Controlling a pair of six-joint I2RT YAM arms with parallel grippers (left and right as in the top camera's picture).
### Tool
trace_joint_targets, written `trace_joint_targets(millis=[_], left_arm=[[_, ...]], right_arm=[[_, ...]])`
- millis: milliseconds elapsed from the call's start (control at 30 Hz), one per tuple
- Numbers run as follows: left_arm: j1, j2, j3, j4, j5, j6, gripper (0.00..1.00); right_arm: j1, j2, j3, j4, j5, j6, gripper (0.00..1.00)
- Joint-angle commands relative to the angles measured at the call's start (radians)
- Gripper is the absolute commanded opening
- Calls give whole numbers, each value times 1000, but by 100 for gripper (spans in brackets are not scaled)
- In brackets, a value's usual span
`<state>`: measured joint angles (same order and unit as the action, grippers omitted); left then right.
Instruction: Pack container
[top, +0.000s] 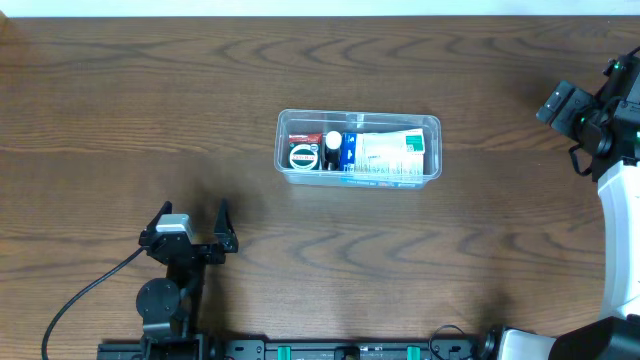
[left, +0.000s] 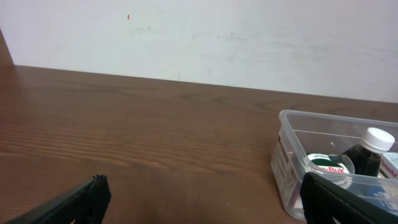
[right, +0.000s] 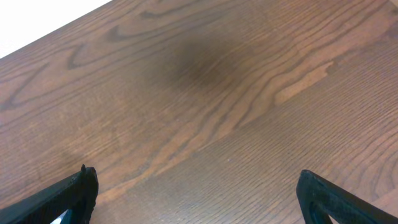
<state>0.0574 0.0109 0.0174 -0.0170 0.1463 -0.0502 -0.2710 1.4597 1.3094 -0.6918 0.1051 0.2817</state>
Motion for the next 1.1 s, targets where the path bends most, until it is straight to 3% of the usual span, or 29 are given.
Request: trace_joint_targets(millis=[0, 533, 1067], left_arm=[[6, -5, -13, -39, 7, 13, 98], [6, -5, -13, -39, 7, 13, 98], [6, -5, -13, -39, 7, 13, 98]], right_arm=[[-6, -1, 4, -1, 3, 13, 99], [12, -27, 4, -1, 3, 13, 99], [216, -418, 3, -55, 26, -54, 99]])
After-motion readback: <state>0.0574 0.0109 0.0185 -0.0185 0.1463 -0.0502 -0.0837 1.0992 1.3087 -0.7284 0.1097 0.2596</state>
